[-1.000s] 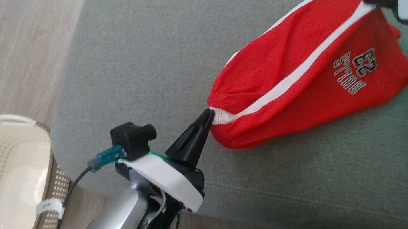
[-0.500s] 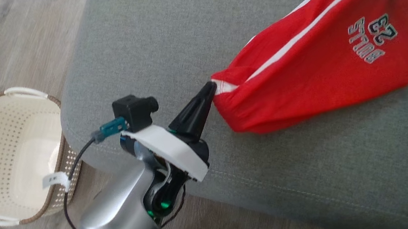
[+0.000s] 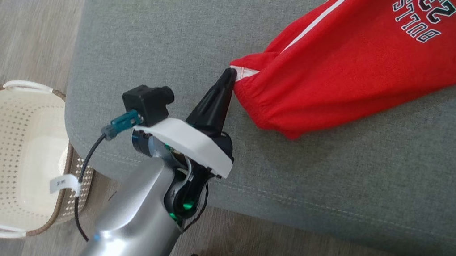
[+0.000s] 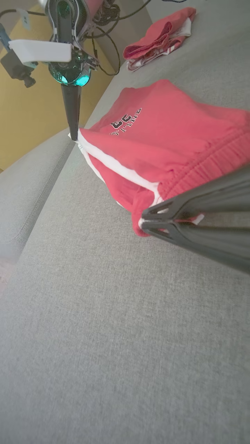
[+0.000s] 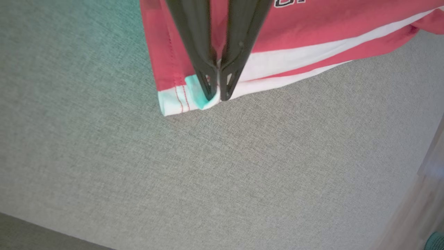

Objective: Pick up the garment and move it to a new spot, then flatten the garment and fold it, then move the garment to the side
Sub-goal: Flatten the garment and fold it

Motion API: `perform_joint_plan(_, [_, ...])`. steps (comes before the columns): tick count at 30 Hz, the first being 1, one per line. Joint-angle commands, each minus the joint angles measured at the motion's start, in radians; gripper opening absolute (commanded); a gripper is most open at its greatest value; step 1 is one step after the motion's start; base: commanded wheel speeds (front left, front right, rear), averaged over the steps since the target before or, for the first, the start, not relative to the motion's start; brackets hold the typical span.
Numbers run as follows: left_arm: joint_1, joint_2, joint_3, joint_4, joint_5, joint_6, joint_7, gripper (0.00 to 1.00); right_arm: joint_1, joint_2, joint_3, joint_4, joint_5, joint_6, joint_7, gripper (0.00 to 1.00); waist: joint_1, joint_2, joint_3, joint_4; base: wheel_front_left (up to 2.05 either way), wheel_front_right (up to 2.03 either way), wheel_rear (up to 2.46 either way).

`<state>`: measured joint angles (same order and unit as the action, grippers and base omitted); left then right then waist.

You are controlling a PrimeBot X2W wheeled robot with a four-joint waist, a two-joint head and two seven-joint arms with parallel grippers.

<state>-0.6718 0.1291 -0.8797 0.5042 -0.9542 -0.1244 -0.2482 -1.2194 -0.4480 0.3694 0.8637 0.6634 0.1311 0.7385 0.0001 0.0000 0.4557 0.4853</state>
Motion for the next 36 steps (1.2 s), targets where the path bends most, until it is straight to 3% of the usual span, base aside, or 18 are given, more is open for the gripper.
perform_joint_plan(1, [-0.04,0.017,0.043,-0.013,-0.002,-0.006,-0.012,0.0,-0.033,0.008,0.004,-0.029,0.006,0.0,-0.009,0.0,-0.0001,0.0,0.003,0.001,0.0,0.0,0.0])
perform_joint_plan(2, [-0.041,0.012,0.046,-0.005,-0.007,-0.006,-0.013,0.0,-0.034,0.007,0.005,-0.027,0.009,0.0,-0.014,0.04,-0.0001,0.0,0.005,0.001,0.0,0.0,0.0])
perform_joint_plan(3, [-0.044,0.009,0.043,0.005,-0.007,-0.006,-0.013,0.05,-0.035,0.006,0.006,-0.028,0.011,0.0,-0.026,0.5,-0.0001,0.0,0.006,0.002,0.0,0.0,0.0])
perform_joint_plan(4, [-0.049,0.008,0.044,0.016,0.002,-0.006,-0.013,0.5,-0.036,0.005,-0.001,-0.022,0.015,0.0,-0.038,1.0,-0.0001,0.0,0.007,0.002,0.0,0.0,0.0])
perform_joint_plan(5, [-0.051,0.005,0.058,0.024,0.009,-0.006,-0.013,1.0,-0.038,0.006,-0.006,-0.015,0.017,0.0,-0.052,1.0,-0.0001,0.0,0.008,0.001,0.0,0.0,0.0])
perform_joint_plan(11, [-0.031,-0.005,0.156,0.039,0.062,-0.006,-0.013,1.0,-0.029,0.018,0.009,0.002,0.008,0.0,-0.123,1.0,-0.0001,0.0,-0.005,-0.02,0.0,0.0,0.0])
perform_joint_plan(15, [0.022,-0.001,0.278,0.002,0.122,0.004,-0.013,1.0,0.015,0.028,0.003,0.009,0.035,0.0,-0.228,1.0,-0.0001,0.0,-0.054,-0.055,0.0,0.0,0.0])
perform_joint_plan(21, [0.125,0.003,0.456,-0.126,0.276,0.064,-0.013,1.0,0.116,0.046,0.022,-0.037,0.089,0.0,-0.391,1.0,-0.0001,0.0,-0.143,-0.112,0.0,0.0,0.0])
perform_joint_plan(24, [0.196,-0.008,0.485,-0.18,0.387,0.088,-0.013,1.0,0.184,0.051,0.049,-0.086,0.136,0.0,-0.459,1.0,-0.0001,0.0,-0.188,-0.147,0.0,0.0,0.0])
perform_joint_plan(32, [0.336,-0.047,0.617,-0.27,0.524,0.129,-0.013,1.0,0.355,-0.022,0.187,-0.247,0.113,0.0,-0.747,1.0,-0.0001,0.0,-0.291,-0.218,0.0,0.0,0.0])
perform_joint_plan(36, [0.375,-0.053,0.66,-0.291,0.571,0.138,-0.013,1.0,0.407,-0.037,0.207,-0.264,0.066,0.0,-0.869,1.0,-0.0001,0.0,-0.321,-0.241,0.0,0.0,0.0])
